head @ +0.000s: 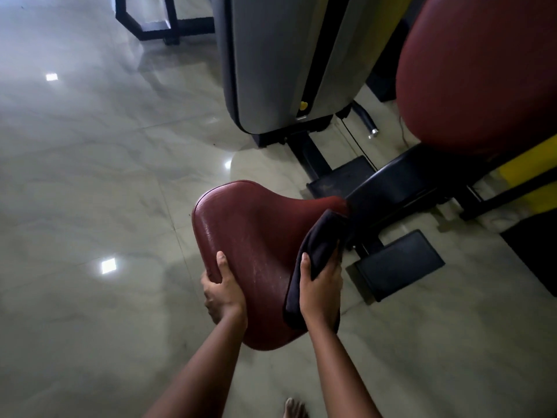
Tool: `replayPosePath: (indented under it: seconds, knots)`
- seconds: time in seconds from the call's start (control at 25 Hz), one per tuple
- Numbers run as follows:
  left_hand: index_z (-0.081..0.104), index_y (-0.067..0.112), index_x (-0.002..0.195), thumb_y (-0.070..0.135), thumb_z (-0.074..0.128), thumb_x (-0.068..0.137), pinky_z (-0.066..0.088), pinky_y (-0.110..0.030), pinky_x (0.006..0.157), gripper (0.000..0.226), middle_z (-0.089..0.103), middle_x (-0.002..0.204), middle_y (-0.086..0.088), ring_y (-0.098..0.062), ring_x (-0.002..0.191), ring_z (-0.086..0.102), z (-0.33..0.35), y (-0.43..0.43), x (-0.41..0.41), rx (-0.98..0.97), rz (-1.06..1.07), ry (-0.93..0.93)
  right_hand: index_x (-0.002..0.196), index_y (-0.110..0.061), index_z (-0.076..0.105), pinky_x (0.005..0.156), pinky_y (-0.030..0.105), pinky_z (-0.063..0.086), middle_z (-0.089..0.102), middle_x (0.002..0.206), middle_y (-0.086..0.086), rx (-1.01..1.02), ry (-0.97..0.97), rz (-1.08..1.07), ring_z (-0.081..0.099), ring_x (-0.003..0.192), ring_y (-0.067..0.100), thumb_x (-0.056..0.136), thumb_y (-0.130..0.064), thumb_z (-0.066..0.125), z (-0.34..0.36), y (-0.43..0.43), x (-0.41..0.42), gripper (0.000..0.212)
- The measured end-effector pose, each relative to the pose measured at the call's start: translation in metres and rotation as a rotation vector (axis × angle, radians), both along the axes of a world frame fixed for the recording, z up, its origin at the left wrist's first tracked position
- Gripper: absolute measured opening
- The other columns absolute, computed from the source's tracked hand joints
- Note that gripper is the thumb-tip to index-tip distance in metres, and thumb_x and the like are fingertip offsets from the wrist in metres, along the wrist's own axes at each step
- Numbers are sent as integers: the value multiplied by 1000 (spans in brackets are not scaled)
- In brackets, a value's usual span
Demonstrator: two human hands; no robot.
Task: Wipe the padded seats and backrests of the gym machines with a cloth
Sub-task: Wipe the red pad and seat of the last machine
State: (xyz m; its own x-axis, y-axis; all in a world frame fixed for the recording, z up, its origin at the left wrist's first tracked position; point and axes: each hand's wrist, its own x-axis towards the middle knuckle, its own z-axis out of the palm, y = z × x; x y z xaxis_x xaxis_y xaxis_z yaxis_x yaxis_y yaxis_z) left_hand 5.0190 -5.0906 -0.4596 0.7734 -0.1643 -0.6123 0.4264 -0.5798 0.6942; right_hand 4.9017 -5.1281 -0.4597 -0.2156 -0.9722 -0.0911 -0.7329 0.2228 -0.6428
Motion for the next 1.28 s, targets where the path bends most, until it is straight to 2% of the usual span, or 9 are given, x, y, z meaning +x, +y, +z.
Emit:
replayPosePath:
  seconds: [0.16,0.28,0.4,0.6,0.72,0.84,1.04,1.12,1.28]
  knots:
    - [45,18,135,66,42,86,40,-42,97,69,57,129,-16,-38,118,52,2,2,0,-18,2,55,146,-23,23,103,36,36,33,148,7,39,-74,61,38,131,26,79,-70,29,-6,72,-15,83]
    - [45,20,136,66,43,85,39,-44,98,69,57,129,-17,-38,118,52,0,1,1,-22,8,63,147,-19,22,106,32,30,31,150,9,49,-133,48,33,135,27,87,-61,43,-10,55,-17,77]
    - [45,22,135,68,42,84,40,-43,98,70,57,128,-16,-37,117,52,-4,0,1,-26,4,73,147,-14,23,102,44,37,36,146,13,82,-34,-4,39,130,33,92,-46,45,-12,17,-15,66]
    - [43,24,138,69,41,84,39,-43,105,70,55,133,-9,-31,121,51,-14,10,7,-191,-51,214,145,-15,27,94,48,44,36,145,19,-60,239,83,43,124,40,91,-59,28,-14,80,-5,69]
    - [45,26,135,66,33,89,46,-37,96,62,57,128,-1,-20,112,56,-13,26,16,-456,-21,468,146,-17,24,96,52,42,27,150,20,-77,466,258,34,129,41,92,-58,25,-17,105,1,68]
    - [53,27,119,53,25,97,42,-26,77,45,61,110,3,-9,88,55,-6,43,23,-464,76,451,147,-23,21,98,57,35,24,152,15,-144,638,456,31,129,39,92,-60,23,-18,112,-2,66]
    - [44,23,134,52,26,97,35,-37,100,51,53,133,-4,-18,111,52,-19,71,51,-457,240,423,136,-38,40,98,56,22,26,152,1,-403,800,1085,28,133,31,72,-51,50,-11,87,23,66]
    - [46,24,131,52,26,97,31,-39,99,49,54,133,-4,-17,111,52,-22,76,61,-433,263,406,116,-33,57,98,56,22,36,149,-3,-442,829,1264,28,134,30,62,-51,59,-5,69,43,57]
    - [49,21,130,49,28,97,32,-36,94,48,56,131,-5,-16,106,52,-27,81,77,-407,270,378,89,-25,67,100,54,21,61,118,-6,-467,861,1513,39,129,25,56,-58,61,4,28,84,47]
